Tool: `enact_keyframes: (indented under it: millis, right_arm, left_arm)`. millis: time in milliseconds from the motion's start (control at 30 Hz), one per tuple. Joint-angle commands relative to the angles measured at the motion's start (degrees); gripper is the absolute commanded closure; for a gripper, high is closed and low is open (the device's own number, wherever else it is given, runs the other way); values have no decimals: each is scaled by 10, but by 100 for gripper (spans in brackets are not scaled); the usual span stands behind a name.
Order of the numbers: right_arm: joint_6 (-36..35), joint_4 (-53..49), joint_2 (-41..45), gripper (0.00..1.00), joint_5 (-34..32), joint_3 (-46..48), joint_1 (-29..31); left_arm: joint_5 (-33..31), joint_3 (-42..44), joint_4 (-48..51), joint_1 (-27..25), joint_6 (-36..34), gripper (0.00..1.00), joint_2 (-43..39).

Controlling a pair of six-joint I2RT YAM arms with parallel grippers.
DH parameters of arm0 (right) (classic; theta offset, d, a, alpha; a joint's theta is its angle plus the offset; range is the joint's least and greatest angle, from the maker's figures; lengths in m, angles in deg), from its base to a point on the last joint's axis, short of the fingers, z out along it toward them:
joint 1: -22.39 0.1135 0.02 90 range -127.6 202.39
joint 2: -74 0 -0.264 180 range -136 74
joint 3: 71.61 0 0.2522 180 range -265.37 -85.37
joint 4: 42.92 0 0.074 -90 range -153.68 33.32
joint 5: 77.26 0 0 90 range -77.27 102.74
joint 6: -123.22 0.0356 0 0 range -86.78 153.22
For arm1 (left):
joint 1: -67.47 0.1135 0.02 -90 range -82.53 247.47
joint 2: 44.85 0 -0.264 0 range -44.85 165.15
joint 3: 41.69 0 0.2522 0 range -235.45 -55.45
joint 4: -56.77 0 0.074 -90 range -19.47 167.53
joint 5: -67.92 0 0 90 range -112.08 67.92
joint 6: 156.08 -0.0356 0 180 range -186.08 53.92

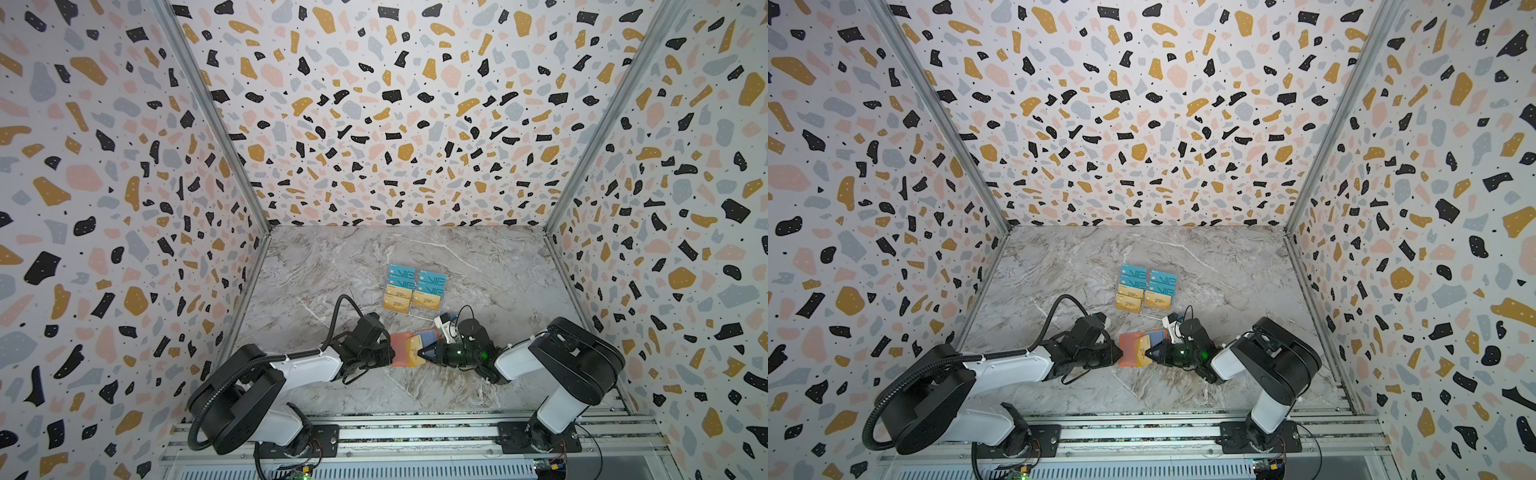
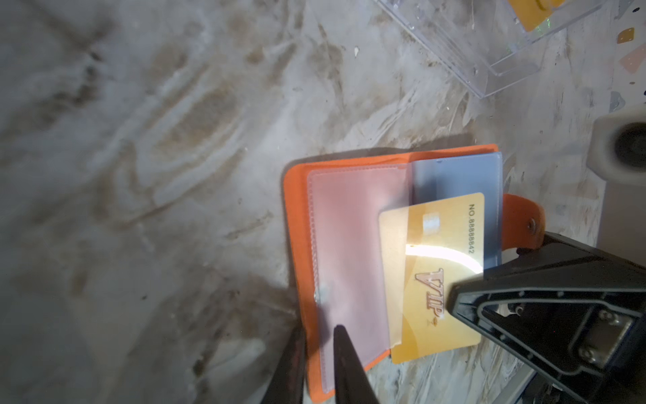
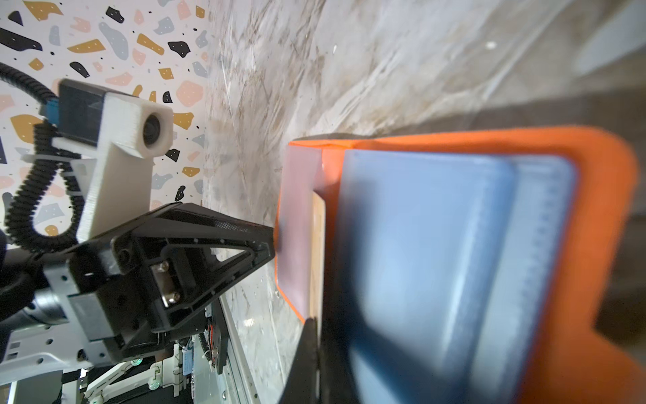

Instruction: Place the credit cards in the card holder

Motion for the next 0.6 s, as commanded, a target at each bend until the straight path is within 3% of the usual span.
enact_keyframes:
  millis: [0, 567]
  right_arm:
    - [20, 54, -14, 100, 3, 14, -5]
    - [70, 146, -70, 100, -2, 8, -14]
  left_arm:
    - [-1, -2, 9, 2, -2, 81, -7]
    - [1, -4, 12, 2, -4, 83, 1]
